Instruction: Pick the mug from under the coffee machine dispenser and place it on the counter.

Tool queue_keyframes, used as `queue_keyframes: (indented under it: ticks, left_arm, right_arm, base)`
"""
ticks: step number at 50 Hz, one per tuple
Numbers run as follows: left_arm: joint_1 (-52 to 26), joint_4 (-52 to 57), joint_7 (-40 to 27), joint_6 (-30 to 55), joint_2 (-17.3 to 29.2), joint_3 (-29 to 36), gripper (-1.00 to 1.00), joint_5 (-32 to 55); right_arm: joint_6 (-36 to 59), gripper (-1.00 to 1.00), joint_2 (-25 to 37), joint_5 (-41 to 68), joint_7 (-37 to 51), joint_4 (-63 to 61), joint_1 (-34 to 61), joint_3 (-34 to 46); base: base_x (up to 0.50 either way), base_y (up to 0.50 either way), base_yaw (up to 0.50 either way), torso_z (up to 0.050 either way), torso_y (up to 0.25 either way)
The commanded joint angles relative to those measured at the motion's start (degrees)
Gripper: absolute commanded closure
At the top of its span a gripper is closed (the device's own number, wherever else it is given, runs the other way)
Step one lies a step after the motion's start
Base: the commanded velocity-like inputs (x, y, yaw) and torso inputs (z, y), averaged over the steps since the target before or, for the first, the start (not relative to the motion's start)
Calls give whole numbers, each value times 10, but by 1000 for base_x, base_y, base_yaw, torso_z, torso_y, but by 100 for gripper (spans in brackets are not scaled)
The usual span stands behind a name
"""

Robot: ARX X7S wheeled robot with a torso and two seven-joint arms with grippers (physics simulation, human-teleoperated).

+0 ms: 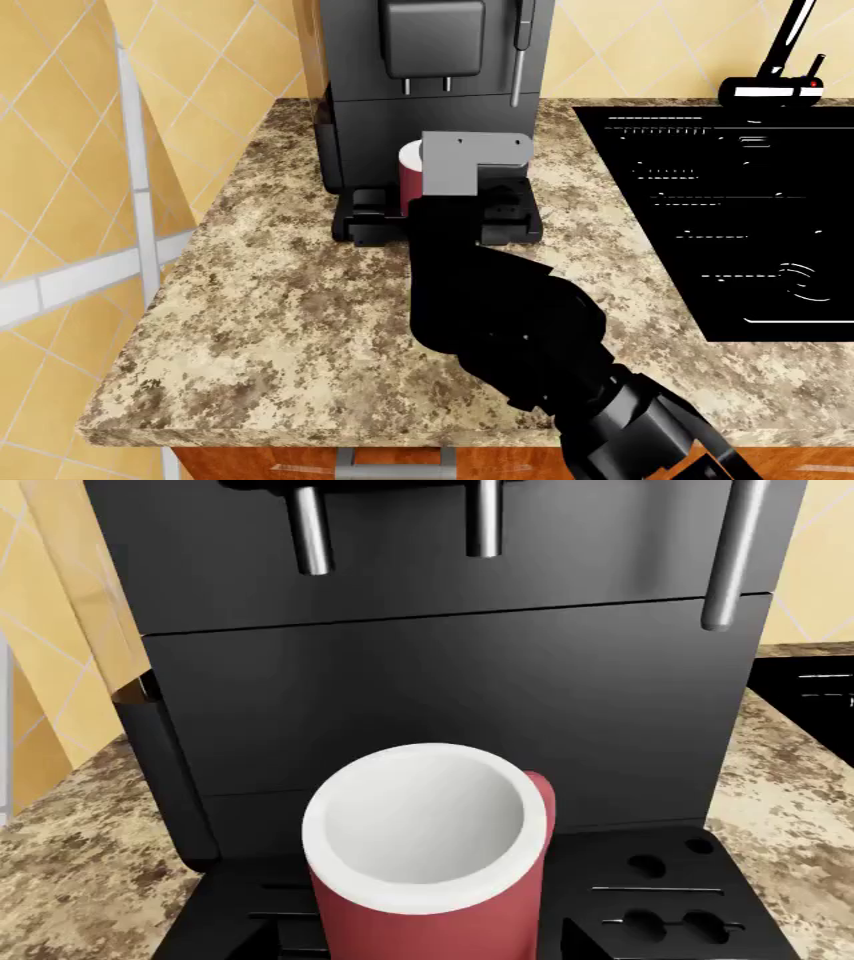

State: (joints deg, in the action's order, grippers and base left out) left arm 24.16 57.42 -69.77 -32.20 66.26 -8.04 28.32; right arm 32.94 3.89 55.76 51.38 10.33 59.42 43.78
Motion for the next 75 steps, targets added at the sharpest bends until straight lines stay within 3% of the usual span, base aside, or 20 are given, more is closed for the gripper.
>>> queue_keyframes:
  ticks: [1, 5, 6, 75]
  left_arm:
    - [2, 1, 1, 0, -1, -2, -100, 0]
    - [8, 2, 1, -1, -2, -8, -100, -1]
    - [9, 2, 2, -1, -3, -8, -100, -1]
    - [8, 1, 6, -1, -5, -10, -100, 1]
  right_arm:
    - [-7, -100, -4, -2, 3, 15, 8, 8]
    - [-8, -100, -4, -6, -3, 19, 9, 19]
    - [-9, 100, -4, -7, -2, 19, 8, 21]
    - [-13, 100, -2, 31, 17, -121, 27, 69]
  base:
    - [0, 0, 0, 0, 0]
    - [0, 0, 0, 0, 0]
    - [0, 0, 0, 0, 0]
    - [0, 0, 0, 0, 0]
